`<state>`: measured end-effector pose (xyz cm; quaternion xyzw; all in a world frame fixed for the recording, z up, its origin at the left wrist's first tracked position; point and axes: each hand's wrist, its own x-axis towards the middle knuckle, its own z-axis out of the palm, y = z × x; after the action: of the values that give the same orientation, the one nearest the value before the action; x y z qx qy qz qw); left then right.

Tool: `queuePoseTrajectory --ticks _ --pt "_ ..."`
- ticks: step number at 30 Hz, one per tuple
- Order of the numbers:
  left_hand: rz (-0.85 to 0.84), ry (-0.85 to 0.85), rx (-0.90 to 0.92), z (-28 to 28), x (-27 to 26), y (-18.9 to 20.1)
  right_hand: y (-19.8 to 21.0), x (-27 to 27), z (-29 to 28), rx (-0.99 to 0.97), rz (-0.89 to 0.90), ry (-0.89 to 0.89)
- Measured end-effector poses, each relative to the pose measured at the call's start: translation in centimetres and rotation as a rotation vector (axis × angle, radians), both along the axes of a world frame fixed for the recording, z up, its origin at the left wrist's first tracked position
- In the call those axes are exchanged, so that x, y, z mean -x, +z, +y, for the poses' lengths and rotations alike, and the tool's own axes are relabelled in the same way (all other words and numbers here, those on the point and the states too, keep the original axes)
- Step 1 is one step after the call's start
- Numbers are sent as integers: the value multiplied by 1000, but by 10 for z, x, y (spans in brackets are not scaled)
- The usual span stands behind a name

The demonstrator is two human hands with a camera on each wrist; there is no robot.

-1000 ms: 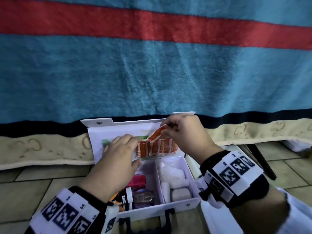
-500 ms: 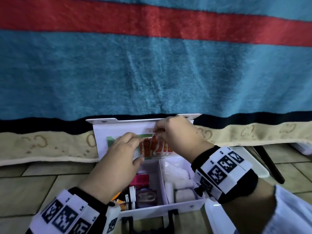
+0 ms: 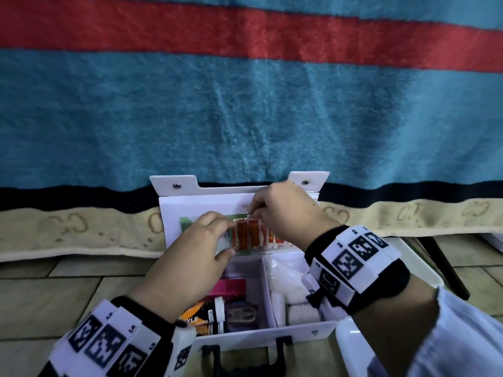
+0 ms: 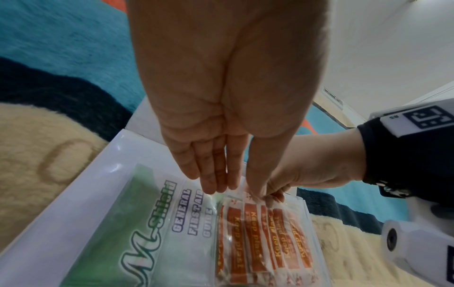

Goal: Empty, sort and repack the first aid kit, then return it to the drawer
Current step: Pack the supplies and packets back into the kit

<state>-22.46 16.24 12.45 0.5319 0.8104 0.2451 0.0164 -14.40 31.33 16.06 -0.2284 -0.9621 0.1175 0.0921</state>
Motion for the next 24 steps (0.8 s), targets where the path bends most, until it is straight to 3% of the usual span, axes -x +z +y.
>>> queuePoseTrajectory --ticks 6,13,17,24 --pt "-1 -11 16 0 -1 1 -10 -2 -3 44 -16 -28" --pt "5 -14 40 -2 -4 3 -14 -3 -3 -76 -9 -8" --pt "47 -24 97 -2 -5 1 -3 -18 -7 -191 127 18" --pt "186 110 253 11 -33 5 19 -106 -4 -18 398 -119"
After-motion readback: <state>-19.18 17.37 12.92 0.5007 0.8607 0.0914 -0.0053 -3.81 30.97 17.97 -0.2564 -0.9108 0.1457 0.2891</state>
